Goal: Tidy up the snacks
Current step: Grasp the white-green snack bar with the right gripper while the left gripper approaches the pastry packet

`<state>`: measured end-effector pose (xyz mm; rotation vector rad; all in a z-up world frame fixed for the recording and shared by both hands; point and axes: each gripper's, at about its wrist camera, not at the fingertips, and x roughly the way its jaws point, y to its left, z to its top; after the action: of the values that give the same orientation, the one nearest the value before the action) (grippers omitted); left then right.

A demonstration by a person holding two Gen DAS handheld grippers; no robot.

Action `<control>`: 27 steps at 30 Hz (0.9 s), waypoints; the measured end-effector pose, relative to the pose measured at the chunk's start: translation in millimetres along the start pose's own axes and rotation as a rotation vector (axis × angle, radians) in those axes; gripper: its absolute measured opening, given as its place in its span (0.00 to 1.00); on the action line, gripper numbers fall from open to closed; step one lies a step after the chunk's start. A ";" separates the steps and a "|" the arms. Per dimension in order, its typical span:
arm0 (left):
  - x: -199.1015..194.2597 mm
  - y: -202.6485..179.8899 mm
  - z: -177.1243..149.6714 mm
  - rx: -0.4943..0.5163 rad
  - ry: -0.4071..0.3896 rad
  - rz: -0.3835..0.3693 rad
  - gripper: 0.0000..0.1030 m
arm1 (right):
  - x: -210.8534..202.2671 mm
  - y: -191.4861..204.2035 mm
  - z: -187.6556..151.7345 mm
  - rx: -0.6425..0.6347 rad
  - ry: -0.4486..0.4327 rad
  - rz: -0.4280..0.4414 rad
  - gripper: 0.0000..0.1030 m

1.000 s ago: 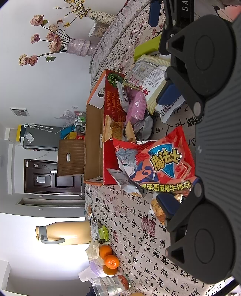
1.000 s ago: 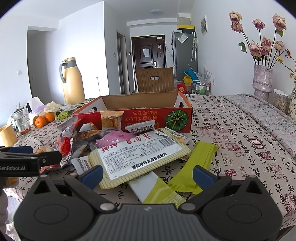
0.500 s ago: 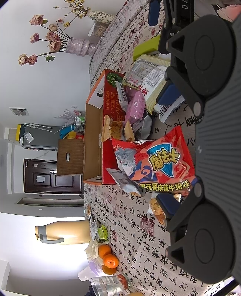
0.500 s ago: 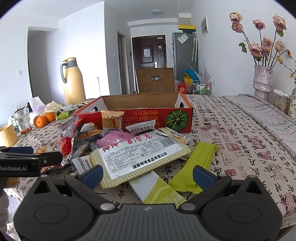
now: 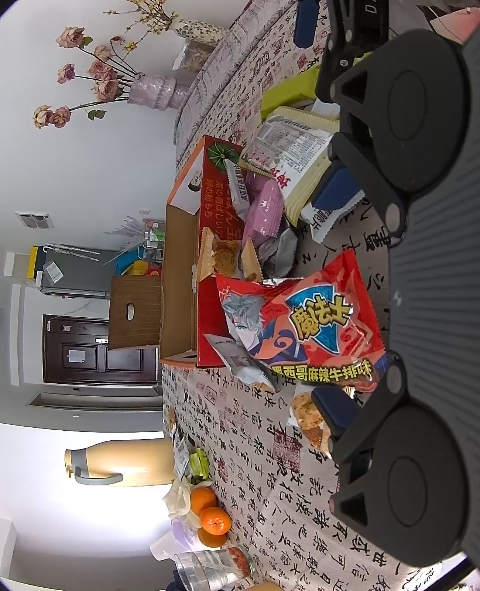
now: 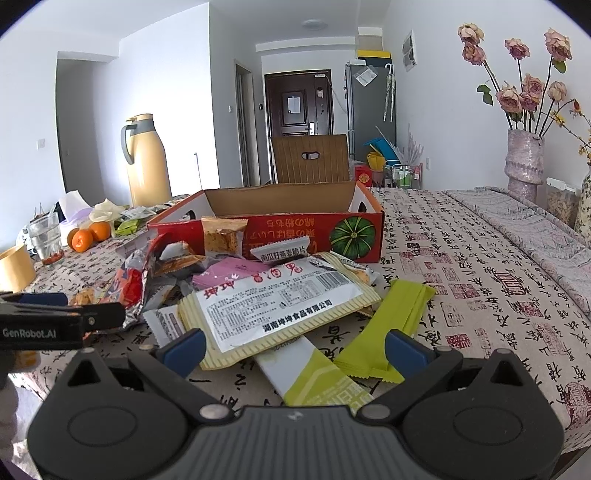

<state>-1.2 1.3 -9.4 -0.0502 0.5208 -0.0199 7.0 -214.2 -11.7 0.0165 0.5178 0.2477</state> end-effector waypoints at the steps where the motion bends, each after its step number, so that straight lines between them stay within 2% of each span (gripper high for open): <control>1: -0.2 0.1 -0.1 0.000 -0.001 0.001 1.00 | -0.1 -0.8 -0.8 -0.005 0.002 -0.002 0.96; 3: 0.4 -0.4 -0.1 0.000 0.001 0.001 1.00 | 0.9 -3.8 -2.5 -0.014 0.011 -0.007 0.85; 6: 2.0 -0.6 0.0 0.001 0.007 -0.001 1.00 | 5.7 -9.1 -4.6 -0.044 0.040 -0.001 0.75; 11: 2.4 -0.8 -0.3 -0.001 0.009 0.001 1.00 | 14.9 -6.4 -8.5 -0.143 0.103 0.038 0.67; 18: 3.1 -1.1 -1.3 -0.002 0.014 0.007 1.00 | 37.9 0.5 -4.9 -0.226 0.164 0.070 0.49; 27: 6.4 -0.4 -2.4 -0.005 0.025 0.006 1.00 | 46.4 -5.0 1.0 -0.207 0.202 0.151 0.44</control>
<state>3.2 0.6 -14.6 -0.0535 0.5462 -0.0133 47.6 -207.9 -33.9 -0.1725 0.6906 0.4525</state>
